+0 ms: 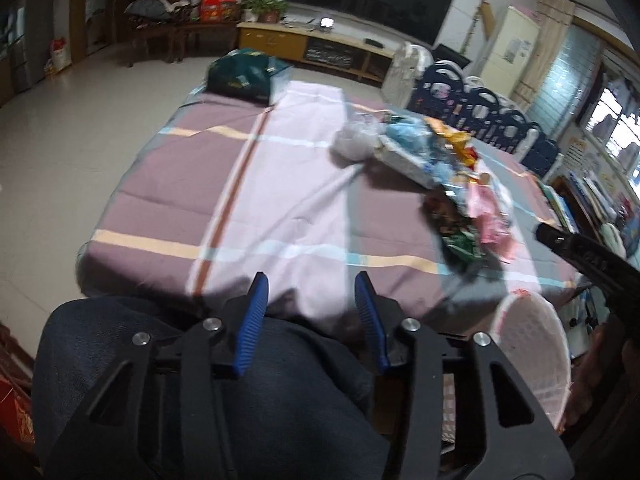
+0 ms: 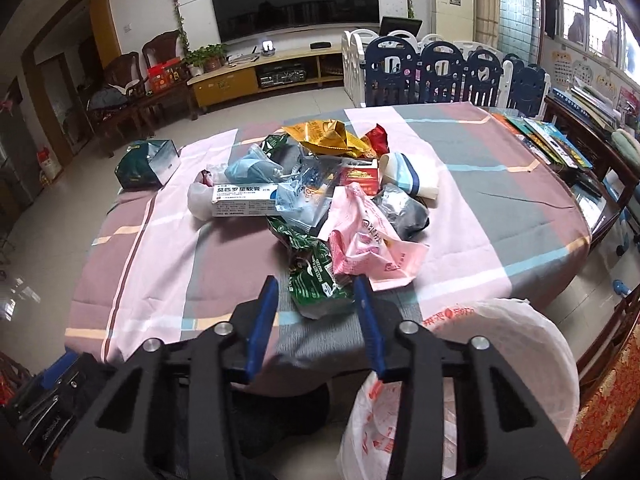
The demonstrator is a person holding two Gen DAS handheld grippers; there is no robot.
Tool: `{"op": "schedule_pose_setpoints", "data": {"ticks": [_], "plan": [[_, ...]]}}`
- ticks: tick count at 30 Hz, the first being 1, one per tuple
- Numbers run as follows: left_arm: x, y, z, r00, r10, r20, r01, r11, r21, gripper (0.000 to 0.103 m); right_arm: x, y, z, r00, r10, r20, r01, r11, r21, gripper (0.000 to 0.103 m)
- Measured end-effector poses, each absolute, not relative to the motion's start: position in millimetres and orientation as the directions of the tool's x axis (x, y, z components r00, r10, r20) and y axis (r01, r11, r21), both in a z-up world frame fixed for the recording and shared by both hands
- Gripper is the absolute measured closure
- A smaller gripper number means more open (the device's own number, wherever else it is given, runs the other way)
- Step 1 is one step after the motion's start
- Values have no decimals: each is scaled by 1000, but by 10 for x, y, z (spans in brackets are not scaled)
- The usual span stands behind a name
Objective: Collect trash
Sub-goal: 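Grasp the pink plastic bag with the right gripper while the left gripper grasps the green wrapper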
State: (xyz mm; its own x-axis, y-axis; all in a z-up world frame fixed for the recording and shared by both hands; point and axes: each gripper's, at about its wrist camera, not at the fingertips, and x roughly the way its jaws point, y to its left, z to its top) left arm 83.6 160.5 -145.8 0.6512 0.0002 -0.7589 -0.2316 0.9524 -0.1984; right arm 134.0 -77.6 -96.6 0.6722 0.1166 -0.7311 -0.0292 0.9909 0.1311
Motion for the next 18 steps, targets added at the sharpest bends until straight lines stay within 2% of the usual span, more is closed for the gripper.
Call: {"op": "schedule_pose_setpoints", "data": {"ticks": [3,5,8,12,16,18], "plan": [[876,1827,-1550,639,28,-769,-293,933,-209,56,1452,-863,-1072,660,66,-749,21,994,106,62],[880,1946,-1595,631,41,-775,-326,920,-217,39,1533,-953,-1172,641,59,-765,42,993,112,60],[911,2011,-1670,612,26,-791,-347,907,-238,34,1643,-1070,-1347,612,51,-789,63,992,113,40],[958,1923,-1731,588,9,-809,-327,917,-228,31,1858,-1055,-1565,578,72,-813,33,993,112,39],[1003,1795,-1688,587,11,-809,-292,935,-199,28,2127,-1099,-1514,643,13,-766,54,997,63,39],[1056,1735,-1651,592,-2,-806,-270,942,-200,27,2362,-1135,-1589,598,37,-801,38,997,74,39]]}}
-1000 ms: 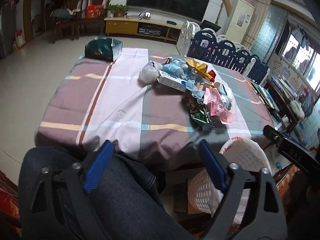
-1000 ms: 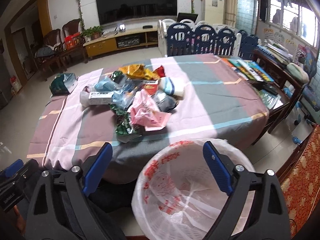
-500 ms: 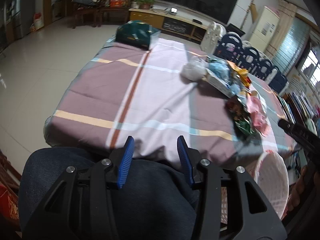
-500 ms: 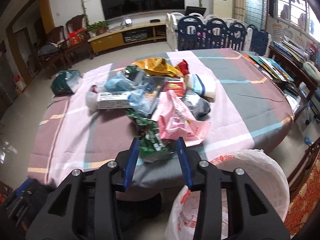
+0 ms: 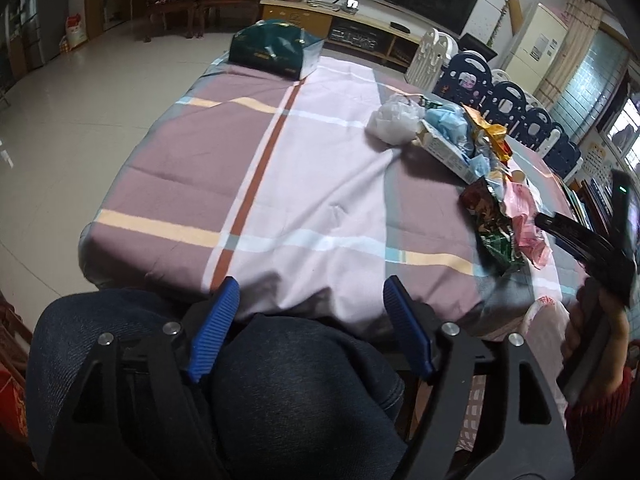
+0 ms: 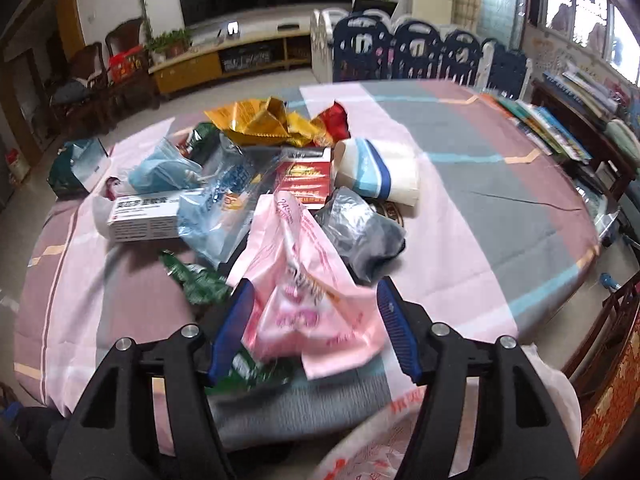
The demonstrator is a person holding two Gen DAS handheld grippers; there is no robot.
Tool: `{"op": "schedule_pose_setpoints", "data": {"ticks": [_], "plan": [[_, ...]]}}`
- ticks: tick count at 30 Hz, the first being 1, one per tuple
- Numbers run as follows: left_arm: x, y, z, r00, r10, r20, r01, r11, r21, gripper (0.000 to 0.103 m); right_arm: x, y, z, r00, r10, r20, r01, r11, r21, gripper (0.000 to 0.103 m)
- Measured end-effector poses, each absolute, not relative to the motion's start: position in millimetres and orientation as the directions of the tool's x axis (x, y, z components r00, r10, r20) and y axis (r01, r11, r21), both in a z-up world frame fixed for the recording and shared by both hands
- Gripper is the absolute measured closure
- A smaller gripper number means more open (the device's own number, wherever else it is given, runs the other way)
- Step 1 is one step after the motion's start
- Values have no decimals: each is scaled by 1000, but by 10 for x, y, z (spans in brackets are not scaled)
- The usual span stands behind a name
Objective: Collect trash
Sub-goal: 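Grasp the pink plastic bag with the right gripper while the left gripper grasps the green wrapper, then carry the pink bag and green wrapper to the wastebasket and open both grippers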
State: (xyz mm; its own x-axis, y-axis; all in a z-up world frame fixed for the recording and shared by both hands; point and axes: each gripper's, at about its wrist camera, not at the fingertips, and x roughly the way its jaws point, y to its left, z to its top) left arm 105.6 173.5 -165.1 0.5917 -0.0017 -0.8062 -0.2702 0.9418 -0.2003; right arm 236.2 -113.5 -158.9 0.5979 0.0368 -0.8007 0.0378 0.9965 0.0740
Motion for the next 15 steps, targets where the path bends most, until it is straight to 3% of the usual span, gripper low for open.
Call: {"op": "schedule_pose_setpoints", "data": {"ticks": [3,4,5,8,11,15], "plan": [[1150,1623,-1614,594,-22,-804,-238,950,-201,24,2558,-1096,-1722,537,95,-838,-20,995,100,41],[1178,1584,-1606,592,-22,-806,-231,953,-195,24,2563,-1060,-1741,529,107,-842,-35,994,105,47],[1197,1560,-1602,591,-24,-806,-225,955,-193,24,2550,-1034,-1749,526,133,-840,-56,991,122,63],[1291,1482,-1596,586,-37,-809,-204,960,-192,24,2478,-958,-1744,518,233,-823,-113,972,204,80],[1406,1405,-1603,583,-39,-812,-190,964,-183,24,2366,-907,-1702,514,330,-792,-159,944,290,83],[1658,1227,-1655,558,-102,-823,-149,964,-221,24,2238,-1047,-1512,564,355,-745,-118,928,352,84]]}}
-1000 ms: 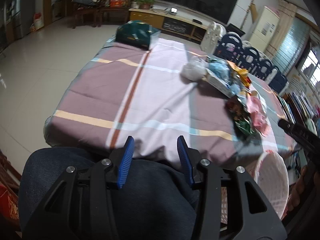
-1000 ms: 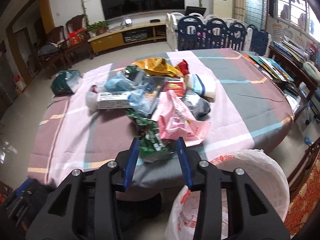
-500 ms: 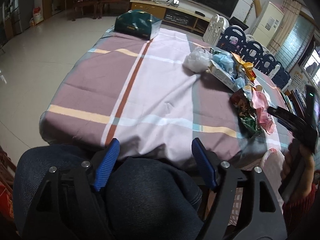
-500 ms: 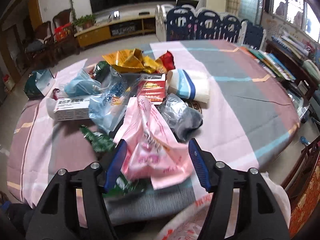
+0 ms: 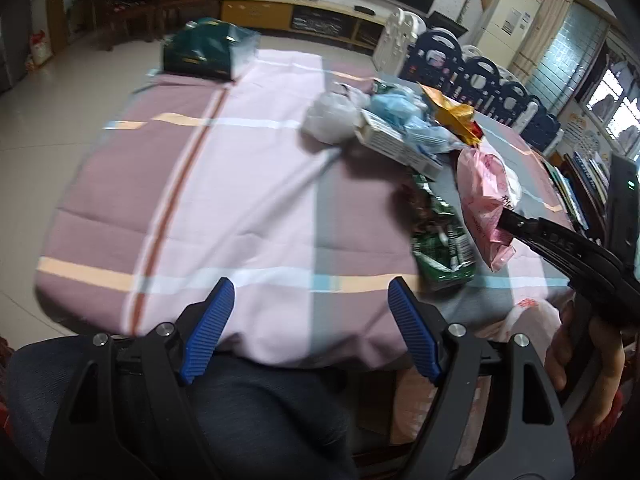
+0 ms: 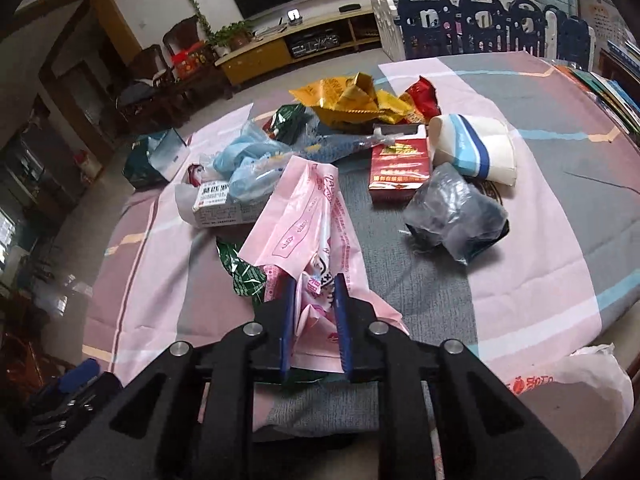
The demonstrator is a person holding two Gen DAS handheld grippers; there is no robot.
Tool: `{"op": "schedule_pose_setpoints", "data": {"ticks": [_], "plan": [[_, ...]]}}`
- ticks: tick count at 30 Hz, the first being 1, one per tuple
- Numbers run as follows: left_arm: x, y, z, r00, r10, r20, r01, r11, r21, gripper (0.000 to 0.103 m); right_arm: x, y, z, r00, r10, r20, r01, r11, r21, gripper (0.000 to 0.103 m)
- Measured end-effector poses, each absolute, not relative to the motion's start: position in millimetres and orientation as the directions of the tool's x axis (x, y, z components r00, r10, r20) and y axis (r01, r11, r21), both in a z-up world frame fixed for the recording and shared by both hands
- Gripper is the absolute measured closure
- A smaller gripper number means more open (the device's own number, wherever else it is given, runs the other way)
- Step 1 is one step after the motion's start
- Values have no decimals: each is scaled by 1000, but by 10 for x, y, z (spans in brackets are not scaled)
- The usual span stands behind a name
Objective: Collect trash
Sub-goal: 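Carry the pink bag and green wrapper to the wastebasket and open both grippers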
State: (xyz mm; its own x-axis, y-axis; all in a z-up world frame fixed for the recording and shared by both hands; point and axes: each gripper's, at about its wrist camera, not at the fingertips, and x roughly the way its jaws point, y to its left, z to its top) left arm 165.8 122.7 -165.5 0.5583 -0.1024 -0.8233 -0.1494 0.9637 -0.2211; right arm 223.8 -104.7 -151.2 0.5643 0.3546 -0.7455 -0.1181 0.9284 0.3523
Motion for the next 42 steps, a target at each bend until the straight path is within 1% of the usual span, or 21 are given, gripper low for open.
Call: {"op": "schedule_pose_setpoints", "data": {"ticks": [2,5,7,9,12,13,14,15,18,19,20,21,25,29,31,34,37,38,39,41,42], "plan": [[1838,1058,-1684,534,-155,-831,-114,961,-252,19,2147,-1208,-1384,591,372,-716,-99,914,393,84],[2110,652,-1708,503,-232,-832,-25,959,-283,13,1968,-1522,-1187,639,347,-687,-74,916,394,84],[2268,386,-1731,496,-238,-835,20,965,-262,10,1808,-1726,-1102,658,326,-679,-57,920,387,84],[2444,137,-1811,478,-214,-852,35,974,-225,10,1654,-1926,-1044,667,293,-685,-33,930,366,83],[2615,-53,-1949,449,-212,-868,38,975,-219,10,1425,-2193,-1053,667,232,-708,11,947,320,83],[2658,-95,-2002,436,-208,-875,34,976,-215,20,1358,-2274,-1077,664,211,-717,28,952,305,83],[2687,-97,-2050,423,-203,-883,29,977,-211,37,1295,-2355,-1100,660,193,-726,45,955,294,83],[2717,-99,-2104,401,-206,-893,24,976,-214,46,1241,-2429,-1117,656,180,-733,59,956,288,83],[2706,-24,-2141,414,-219,-883,9,972,-237,55,1103,-2600,-1179,646,157,-747,85,958,275,83],[2688,-8,-2140,415,-213,-884,11,973,-230,64,1066,-2628,-1193,642,152,-752,89,959,270,83],[2668,17,-2127,414,-212,-885,10,974,-228,70,1033,-2645,-1210,637,147,-757,91,960,264,83],[2650,47,-2108,417,-216,-883,5,972,-235,74,1005,-2645,-1228,633,144,-761,90,962,257,83],[2441,135,-1891,480,-230,-846,28,968,-248,76,933,-2592,-1268,621,135,-772,74,970,230,83],[2180,156,-1648,531,-251,-809,61,964,-259,76,820,-2565,-1244,626,124,-770,60,977,206,83],[2015,106,-1527,547,-283,-788,98,956,-275,76,762,-2560,-1214,629,119,-768,54,979,196,83],[1780,-71,-1367,538,-390,-747,199,920,-337,76,691,-2569,-1192,619,108,-778,55,982,180,82],[1585,-260,-1275,504,-462,-730,277,887,-370,76,566,-2632,-1241,584,125,-802,60,979,196,71],[1538,-333,-1253,496,-475,-727,297,879,-372,76,521,-2660,-1246,580,129,-804,66,977,204,61],[1498,-403,-1233,486,-490,-724,317,871,-376,76,464,-2702,-1239,585,123,-802,80,975,208,50],[1431,-529,-1217,461,-522,-718,352,850,-393,76,364,-2842,-1165,615,95,-782,134,965,223,37],[1390,-594,-1227,446,-536,-716,368,840,-400,76,329,-2928,-1110,636,85,-767,167,955,244,36]]}}
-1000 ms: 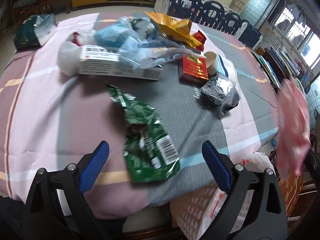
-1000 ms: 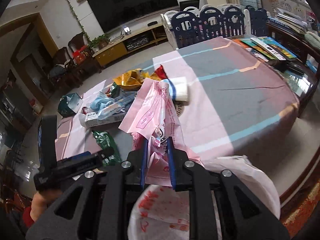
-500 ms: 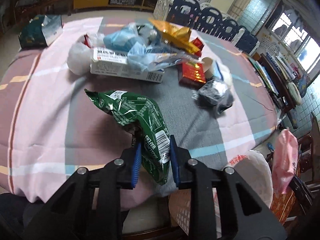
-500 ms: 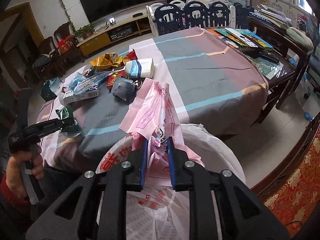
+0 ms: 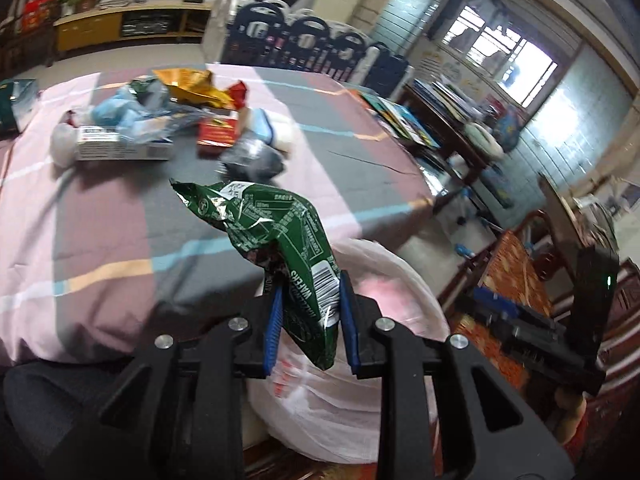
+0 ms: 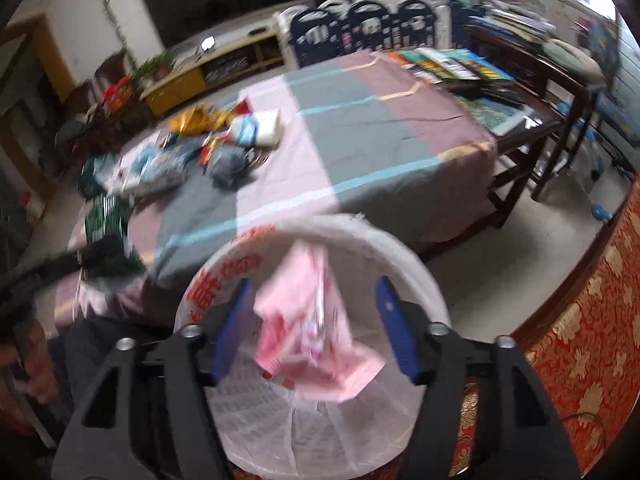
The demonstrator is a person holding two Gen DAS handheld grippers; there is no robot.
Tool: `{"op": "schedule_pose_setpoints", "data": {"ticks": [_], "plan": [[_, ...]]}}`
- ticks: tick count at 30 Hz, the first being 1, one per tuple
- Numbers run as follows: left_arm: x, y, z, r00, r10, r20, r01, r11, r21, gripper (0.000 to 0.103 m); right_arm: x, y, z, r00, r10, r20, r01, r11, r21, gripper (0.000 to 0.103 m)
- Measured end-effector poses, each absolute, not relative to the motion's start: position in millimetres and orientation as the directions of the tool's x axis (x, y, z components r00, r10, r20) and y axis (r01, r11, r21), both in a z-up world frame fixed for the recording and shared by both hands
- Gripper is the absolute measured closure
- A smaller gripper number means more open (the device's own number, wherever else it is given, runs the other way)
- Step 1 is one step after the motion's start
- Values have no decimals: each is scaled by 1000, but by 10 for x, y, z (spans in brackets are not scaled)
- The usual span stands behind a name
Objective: Collect trash
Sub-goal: 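Carry the pink bag and green wrapper to the wastebasket and open both grippers, then grasp the blue plastic bag with the right gripper while the left gripper grasps the white bag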
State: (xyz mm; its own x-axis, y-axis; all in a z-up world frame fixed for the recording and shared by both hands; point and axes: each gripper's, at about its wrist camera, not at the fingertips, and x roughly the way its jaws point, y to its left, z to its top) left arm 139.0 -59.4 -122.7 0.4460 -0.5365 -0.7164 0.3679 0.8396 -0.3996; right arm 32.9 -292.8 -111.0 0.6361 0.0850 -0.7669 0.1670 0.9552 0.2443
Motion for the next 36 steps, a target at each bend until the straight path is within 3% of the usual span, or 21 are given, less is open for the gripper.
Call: {"op": "schedule_pose_setpoints", "data": {"ticks": [4,6,7,8,14,17,22,25,30,36], "plan": [[1222,-877,-1292,357,-596,-719,456,783,-423,74,260,-3238,-899,697,88,-712,256,897,361,35],[1133,-1018,-1338,313,-611,-727,496,758,-423,48,240,-3312,-816,722,73,-688,276,882,383,34],[1095,-1054,-1363,308,-602,-737,503,760,-411,22,230,-3318,-783,732,60,-679,282,880,382,34],[1058,-1095,-1379,318,-584,-747,507,770,-387,14,230,-3317,-764,737,53,-673,284,880,380,32],[979,-1025,-1355,447,-464,-765,473,848,-238,9,179,-3127,-636,804,-28,-595,285,895,344,23],[945,-840,-1270,550,-408,-729,410,892,-190,6,121,-2958,-479,861,-140,-490,307,910,279,3],[921,-487,-1166,699,-293,-652,286,951,-120,4,275,-2615,-418,861,-278,-427,361,924,126,3],[874,-309,-1119,782,-180,-597,191,980,-45,4,415,-2419,-458,862,-240,-446,313,945,97,3],[876,-89,-1095,818,-19,-574,44,999,30,3,496,-2165,-473,875,-193,-444,248,966,69,3],[889,76,-1104,808,-3,-589,3,1000,-2,3,598,-2033,-498,850,-124,-512,188,979,76,3]]}}
